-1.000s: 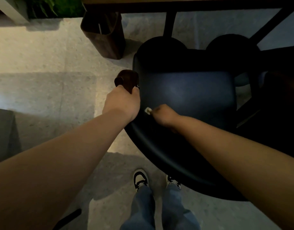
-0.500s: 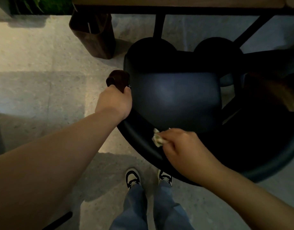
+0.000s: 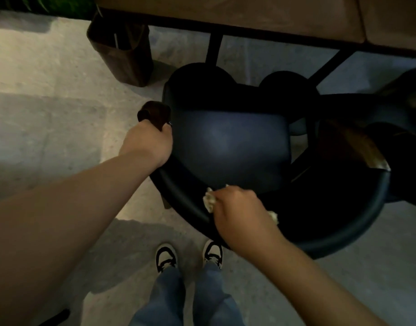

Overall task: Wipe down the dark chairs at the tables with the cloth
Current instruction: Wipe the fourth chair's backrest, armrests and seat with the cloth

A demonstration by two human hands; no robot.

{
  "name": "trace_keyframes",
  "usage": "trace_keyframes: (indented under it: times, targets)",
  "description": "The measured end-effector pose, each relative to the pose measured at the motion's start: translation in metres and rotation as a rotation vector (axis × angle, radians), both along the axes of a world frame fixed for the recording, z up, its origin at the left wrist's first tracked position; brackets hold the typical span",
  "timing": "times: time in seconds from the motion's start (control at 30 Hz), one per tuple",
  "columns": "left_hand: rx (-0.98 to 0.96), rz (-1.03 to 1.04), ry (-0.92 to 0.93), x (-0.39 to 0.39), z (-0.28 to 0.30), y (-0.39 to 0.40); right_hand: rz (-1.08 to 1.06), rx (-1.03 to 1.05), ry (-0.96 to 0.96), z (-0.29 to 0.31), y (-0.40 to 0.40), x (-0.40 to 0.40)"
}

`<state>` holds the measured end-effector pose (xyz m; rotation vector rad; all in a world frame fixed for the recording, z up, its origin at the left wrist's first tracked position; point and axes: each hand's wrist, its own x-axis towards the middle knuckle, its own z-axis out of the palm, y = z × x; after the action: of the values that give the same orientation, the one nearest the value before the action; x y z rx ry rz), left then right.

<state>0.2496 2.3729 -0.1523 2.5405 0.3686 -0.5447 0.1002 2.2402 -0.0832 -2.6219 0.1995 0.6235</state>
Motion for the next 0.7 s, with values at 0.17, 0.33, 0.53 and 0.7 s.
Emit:
trace_keyframes:
  times: [0.17,0.33,0.53,0.7]
  targets:
    - [-0.001,-0.001,-0.024,-0.001,0.001,-0.002,-0.109,0.181,-0.038,-0.013,0.042,0.047]
    - [-0.001,-0.014,0.003,0.0,0.003,-0.003,0.001,0.149,-0.13,-0.009,0.013,0.009]
    - [0.008,-0.029,0.02,0.0,0.003,-0.003,0.199,-0.045,0.0,0.016,-0.074,-0.048]
    - [0.036,-0.037,0.016,0.002,-0.001,-0.003,0.291,-0.136,0.123,0.021,-0.165,-0.042]
